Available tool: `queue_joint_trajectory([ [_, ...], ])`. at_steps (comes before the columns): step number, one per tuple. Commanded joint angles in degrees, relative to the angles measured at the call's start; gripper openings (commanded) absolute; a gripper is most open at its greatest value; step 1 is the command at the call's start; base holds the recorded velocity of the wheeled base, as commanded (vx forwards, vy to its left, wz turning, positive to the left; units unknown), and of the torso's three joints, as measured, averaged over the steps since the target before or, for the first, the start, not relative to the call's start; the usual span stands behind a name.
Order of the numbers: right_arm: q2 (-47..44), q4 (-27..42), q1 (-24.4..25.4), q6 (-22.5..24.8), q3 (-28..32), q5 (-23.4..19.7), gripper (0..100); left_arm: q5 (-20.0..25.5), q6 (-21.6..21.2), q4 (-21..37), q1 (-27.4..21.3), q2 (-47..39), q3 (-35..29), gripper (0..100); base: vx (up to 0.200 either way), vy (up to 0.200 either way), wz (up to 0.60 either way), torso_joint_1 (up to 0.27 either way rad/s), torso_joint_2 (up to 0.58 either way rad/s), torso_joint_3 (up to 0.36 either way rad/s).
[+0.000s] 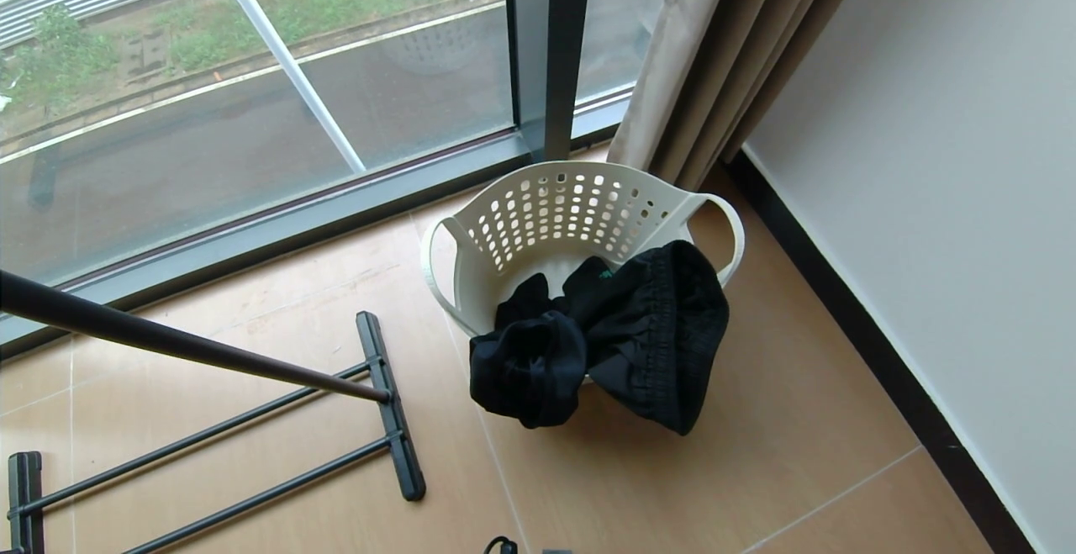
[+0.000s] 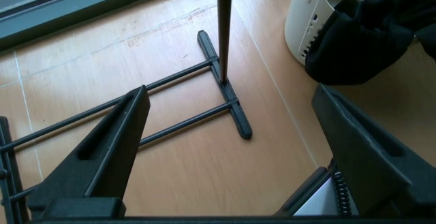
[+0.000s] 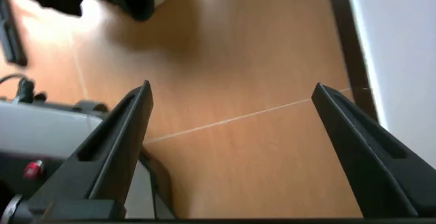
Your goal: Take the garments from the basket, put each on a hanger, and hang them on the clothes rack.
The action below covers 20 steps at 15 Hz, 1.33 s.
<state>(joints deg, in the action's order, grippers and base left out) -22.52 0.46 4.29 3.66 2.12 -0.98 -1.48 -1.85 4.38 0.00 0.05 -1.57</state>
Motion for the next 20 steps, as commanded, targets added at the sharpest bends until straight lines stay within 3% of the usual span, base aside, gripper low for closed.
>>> queue_joint_trajectory([
  [1, -15.0, -1.3, 8.4, 0.9, 3.8, -0.7, 100, 0.0, 0.0, 0.0, 0.0, 0.0, 0.0, 100, 0.000, 0.000, 0.00, 0.000, 0.00, 0.000],
  [4, -24.6, -1.3, 14.4, 3.9, 10.1, -0.5, 100, 0.0, 0.0, 0.0, 0.0, 0.0, 0.0, 100, 0.000, 0.000, 0.00, 0.000, 0.00, 0.000],
  [6, -35.2, -1.3, 15.0, 14.4, 16.6, -0.3, 100, -0.1, 0.0, 0.0, 0.0, 0.0, 0.0, 100, 0.000, 0.000, 0.00, 0.000, 0.00, 0.000],
  [13, -60.9, -1.3, 17.0, 35.3, 40.7, 10.6, 100, -0.1, -0.1, 0.0, 0.0, 0.0, 0.1, 100, 0.000, 0.000, 0.00, 0.000, 0.00, 0.000],
  [15, -66.6, -1.3, 18.1, 36.7, 47.5, 13.6, 100, -0.1, 0.0, 0.0, 0.0, 0.0, 0.1, 100, 0.000, 0.000, 0.00, 0.000, 0.00, 0.000],
  [20, -79.1, -1.3, 18.6, 39.8, 62.4, 14.9, 100, 0.0, 0.0, 0.0, 0.0, 0.0, 0.0, 100, 0.000, 0.000, 0.00, 0.000, 0.00, 0.000],
])
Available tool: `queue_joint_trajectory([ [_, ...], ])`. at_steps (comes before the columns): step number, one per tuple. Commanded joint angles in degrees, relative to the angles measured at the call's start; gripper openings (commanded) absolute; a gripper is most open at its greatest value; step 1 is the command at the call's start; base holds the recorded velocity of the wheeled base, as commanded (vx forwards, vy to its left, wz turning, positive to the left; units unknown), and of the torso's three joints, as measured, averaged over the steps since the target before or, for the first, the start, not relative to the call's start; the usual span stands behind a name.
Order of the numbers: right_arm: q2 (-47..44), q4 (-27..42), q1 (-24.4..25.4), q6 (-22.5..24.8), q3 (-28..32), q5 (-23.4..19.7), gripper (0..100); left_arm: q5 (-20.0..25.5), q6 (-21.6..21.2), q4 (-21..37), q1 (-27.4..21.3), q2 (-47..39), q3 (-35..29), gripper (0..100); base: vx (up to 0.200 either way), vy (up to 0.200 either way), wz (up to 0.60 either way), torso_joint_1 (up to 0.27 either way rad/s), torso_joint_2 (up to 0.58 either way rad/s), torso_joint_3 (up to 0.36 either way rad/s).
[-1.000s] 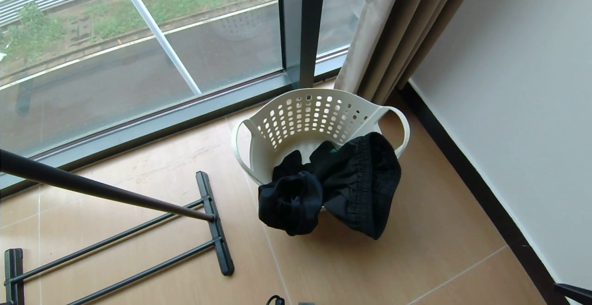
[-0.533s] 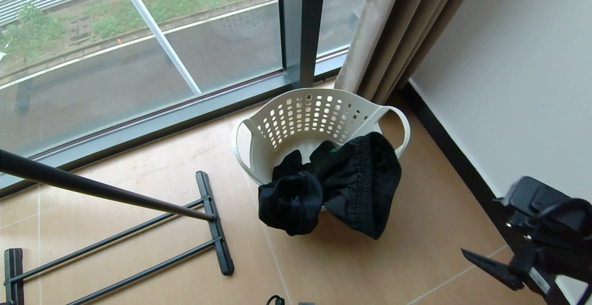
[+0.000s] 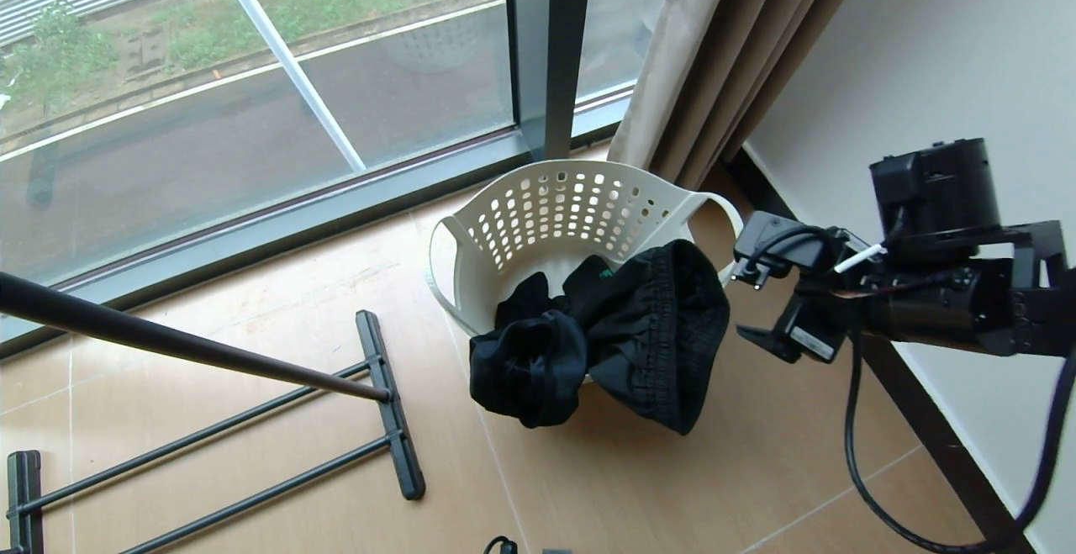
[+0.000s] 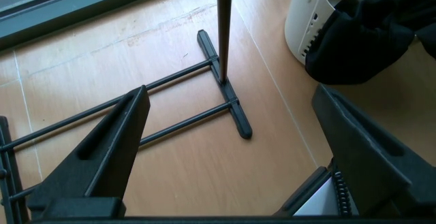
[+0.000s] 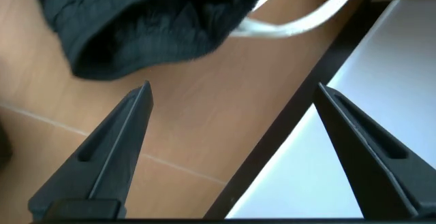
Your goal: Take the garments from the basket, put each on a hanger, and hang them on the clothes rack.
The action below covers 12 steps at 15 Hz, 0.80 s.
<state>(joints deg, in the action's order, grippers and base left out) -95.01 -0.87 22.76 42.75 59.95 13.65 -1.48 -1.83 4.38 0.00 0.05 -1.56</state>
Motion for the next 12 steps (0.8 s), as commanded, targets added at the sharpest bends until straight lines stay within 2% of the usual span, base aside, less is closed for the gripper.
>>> queue_joint_trajectory([
  [1, -8.3, 0.0, 0.2, 0.8, 6.4, 0.7, 100, 0.0, 0.0, 0.0, 0.0, 0.0, 0.0, 100, 0.000, 0.000, 0.00, 0.000, 0.00, 0.000],
  [6, -15.9, -0.1, 0.0, 1.1, 16.2, 2.5, 100, 0.0, 0.0, 0.0, 0.0, 0.0, 0.0, 100, 0.000, 0.000, 0.00, 0.000, 0.00, 0.000],
  [12, -19.7, -0.1, -0.7, 1.0, 22.8, 4.1, 100, 0.0, 0.0, 0.0, 0.0, 0.0, 0.0, 100, 0.000, 0.000, 0.00, 0.000, 0.00, 0.000],
])
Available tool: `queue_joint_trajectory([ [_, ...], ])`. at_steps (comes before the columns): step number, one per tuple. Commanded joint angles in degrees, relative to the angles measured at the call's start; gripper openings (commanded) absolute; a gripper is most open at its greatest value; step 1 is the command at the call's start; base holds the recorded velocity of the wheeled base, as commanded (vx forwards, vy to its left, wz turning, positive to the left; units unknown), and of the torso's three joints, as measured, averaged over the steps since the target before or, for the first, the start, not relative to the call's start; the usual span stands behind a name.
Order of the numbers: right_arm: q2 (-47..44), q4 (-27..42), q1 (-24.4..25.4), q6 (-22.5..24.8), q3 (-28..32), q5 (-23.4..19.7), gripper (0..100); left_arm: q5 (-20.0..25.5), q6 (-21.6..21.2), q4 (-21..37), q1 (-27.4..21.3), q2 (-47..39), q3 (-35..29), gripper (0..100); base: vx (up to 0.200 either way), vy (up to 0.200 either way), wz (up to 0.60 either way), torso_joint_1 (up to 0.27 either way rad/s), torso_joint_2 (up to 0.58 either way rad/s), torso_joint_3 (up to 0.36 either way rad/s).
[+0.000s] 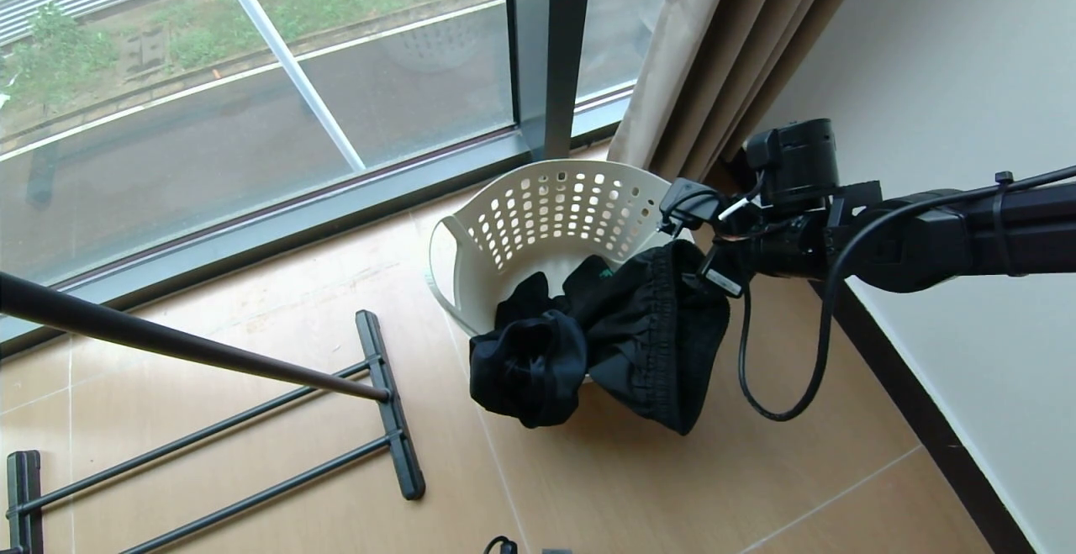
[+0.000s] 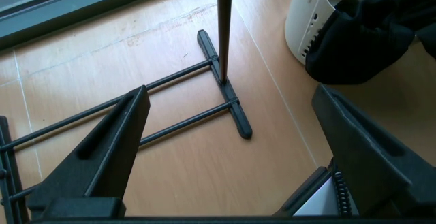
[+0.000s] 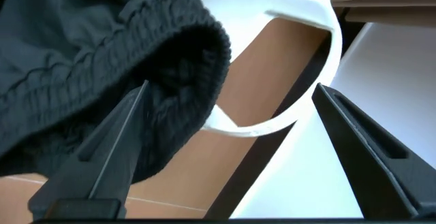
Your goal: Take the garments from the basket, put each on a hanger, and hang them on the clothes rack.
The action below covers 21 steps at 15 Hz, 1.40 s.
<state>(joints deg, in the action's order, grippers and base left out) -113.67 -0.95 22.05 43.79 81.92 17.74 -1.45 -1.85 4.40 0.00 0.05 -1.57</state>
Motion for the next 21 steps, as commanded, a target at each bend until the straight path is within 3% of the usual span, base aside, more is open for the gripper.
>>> queue_joint_trajectory([
  [1, -1.5, 0.0, -0.1, 0.1, 1.8, 0.2, 100, 0.0, 0.0, 0.0, 0.0, 0.0, 0.0, 100, 0.000, 0.000, 0.00, 0.000, 0.00, 0.000],
  [16, -6.4, 0.1, -0.3, 0.1, 8.4, 0.2, 100, 0.0, 0.0, 0.0, 0.0, 0.0, 0.0, 100, 0.000, 0.000, 0.00, 0.000, 0.00, 0.000],
  [17, -6.5, 0.1, -0.3, 0.1, 8.3, 0.2, 0, 0.0, 0.0, 0.0, 0.0, 0.0, 0.0, 100, 0.000, 0.000, 0.00, 0.000, 0.00, 0.000],
  [21, -7.2, -0.1, -0.3, -0.3, 8.2, 0.0, 0, 0.0, 0.0, 0.0, 0.0, 0.0, 0.0, 100, 0.000, 0.000, 0.00, 0.000, 0.00, 0.000],
])
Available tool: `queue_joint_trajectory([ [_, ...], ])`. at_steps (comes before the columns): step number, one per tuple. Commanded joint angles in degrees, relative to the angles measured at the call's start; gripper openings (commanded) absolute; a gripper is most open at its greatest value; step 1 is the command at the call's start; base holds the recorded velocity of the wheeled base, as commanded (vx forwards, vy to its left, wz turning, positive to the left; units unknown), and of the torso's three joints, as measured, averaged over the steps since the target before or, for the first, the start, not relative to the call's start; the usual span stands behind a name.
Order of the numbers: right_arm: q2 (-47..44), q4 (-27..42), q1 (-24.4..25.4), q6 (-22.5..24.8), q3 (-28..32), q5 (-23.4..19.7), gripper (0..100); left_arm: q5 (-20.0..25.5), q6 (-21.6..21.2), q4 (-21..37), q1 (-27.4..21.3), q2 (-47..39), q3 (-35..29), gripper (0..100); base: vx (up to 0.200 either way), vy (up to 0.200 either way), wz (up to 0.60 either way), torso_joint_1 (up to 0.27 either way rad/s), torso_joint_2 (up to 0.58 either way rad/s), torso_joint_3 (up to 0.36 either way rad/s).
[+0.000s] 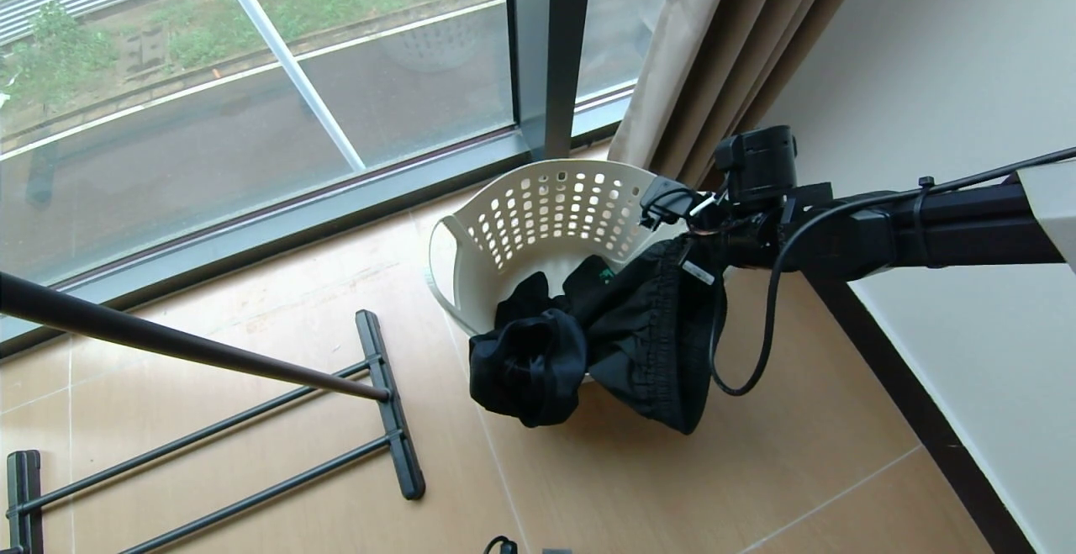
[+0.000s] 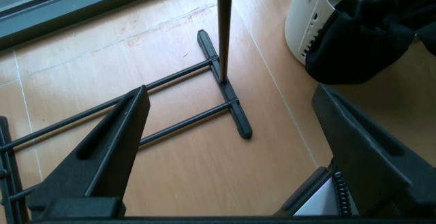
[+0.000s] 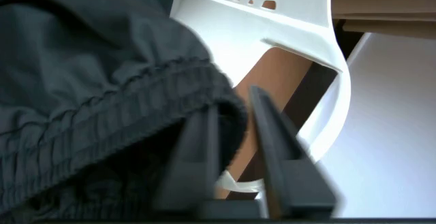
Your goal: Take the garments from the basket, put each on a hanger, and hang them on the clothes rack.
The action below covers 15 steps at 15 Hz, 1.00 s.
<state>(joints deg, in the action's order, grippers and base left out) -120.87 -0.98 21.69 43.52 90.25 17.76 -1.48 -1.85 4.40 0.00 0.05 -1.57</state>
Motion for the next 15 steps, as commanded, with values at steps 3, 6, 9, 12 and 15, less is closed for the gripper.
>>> queue_joint_trajectory([
  [3, 0.8, -0.2, 0.0, -0.1, -0.5, -0.2, 0, 0.0, 0.0, 0.0, 0.0, 0.0, 0.0, 100, 0.000, 0.000, 0.00, 0.000, 0.00, 0.000],
  [6, 18.1, -6.6, 1.1, -2.8, -17.7, -1.2, 0, -0.2, 0.0, -0.1, 0.0, 0.0, 0.0, 100, 0.000, 0.000, 0.00, 0.000, 0.00, 0.000],
  [9, 33.0, -9.4, 3.2, -10.9, -30.9, -2.2, 0, 0.0, 0.0, 0.0, 0.0, 0.0, 0.0, 100, 0.000, 0.000, 0.00, 0.000, 0.00, 0.000],
  [12, 44.8, -9.5, 7.9, -19.3, -37.7, -3.1, 0, 0.1, 1.0, 0.0, 0.0, 0.0, 0.0, 100, 0.000, 0.000, 0.00, 0.000, 0.00, 0.000],
  [15, 50.1, -9.6, 10.9, -24.5, -42.3, -2.8, 0, 0.2, 1.5, 0.0, 0.0, 0.0, -0.1, 100, 0.000, 0.000, 0.00, 0.000, 0.00, 0.000],
])
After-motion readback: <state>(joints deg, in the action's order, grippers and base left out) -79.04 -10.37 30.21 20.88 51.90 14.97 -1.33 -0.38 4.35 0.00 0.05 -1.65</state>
